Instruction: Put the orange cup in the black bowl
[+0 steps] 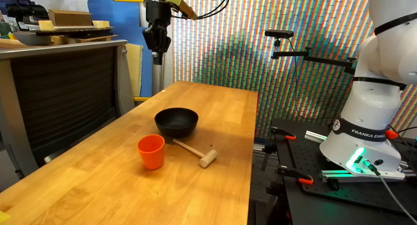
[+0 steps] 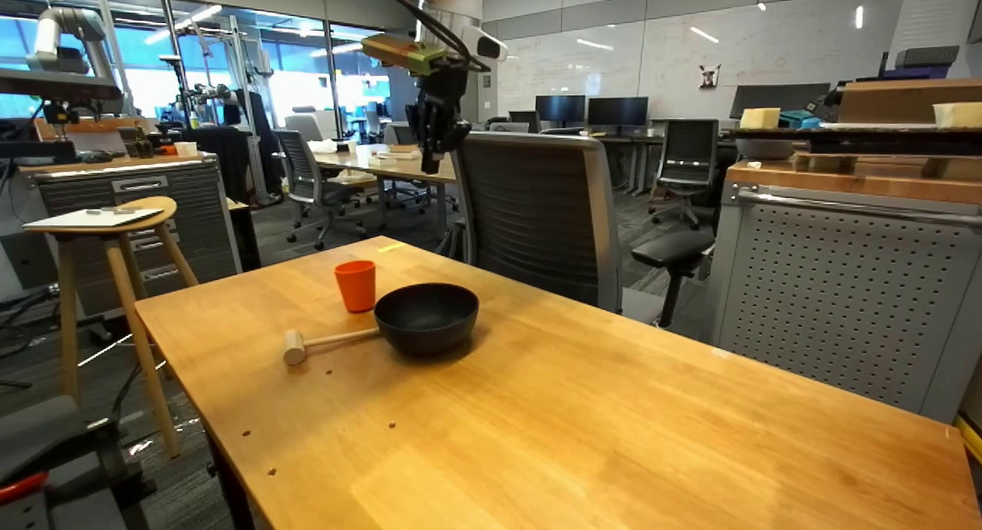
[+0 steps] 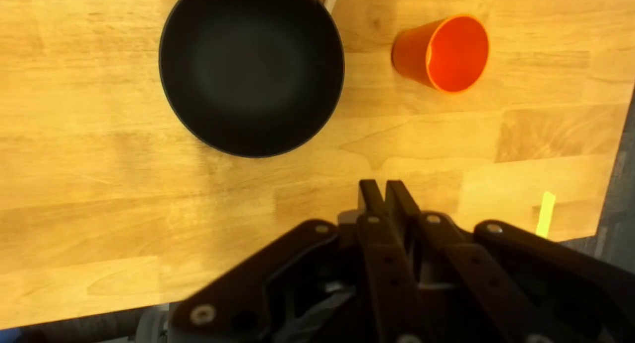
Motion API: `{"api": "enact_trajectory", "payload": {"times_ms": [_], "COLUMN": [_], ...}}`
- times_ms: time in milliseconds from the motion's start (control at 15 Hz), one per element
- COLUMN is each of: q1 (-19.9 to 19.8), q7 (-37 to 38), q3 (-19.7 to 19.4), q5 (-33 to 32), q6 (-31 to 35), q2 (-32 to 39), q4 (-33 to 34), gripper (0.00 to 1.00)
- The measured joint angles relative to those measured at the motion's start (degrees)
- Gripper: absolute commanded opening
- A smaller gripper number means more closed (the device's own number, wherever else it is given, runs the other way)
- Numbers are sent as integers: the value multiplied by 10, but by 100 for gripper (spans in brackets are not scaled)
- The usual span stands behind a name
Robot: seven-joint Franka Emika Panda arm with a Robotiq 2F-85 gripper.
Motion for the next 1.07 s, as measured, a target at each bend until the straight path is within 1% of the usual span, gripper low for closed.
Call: {"api": "enact_trajectory", "payload": {"times_ms": [267, 467, 533, 667, 800, 1000, 1067], "q1": [12, 24, 29, 42, 59, 89, 98], "q7": [0, 0, 0, 1, 1, 2, 2], "q3": [0, 0, 0, 1, 4, 11, 13], "q5": [-25, -49, -56, -72, -95, -127, -135], "q6": [48, 66, 66, 66, 64, 60, 56], "q2": [-23, -31, -30, -28, -21, -1, 5], "q4": [-31, -48, -52, -61, -68, -71, -70], "gripper": [11, 11, 36, 37, 51, 76, 83]}}
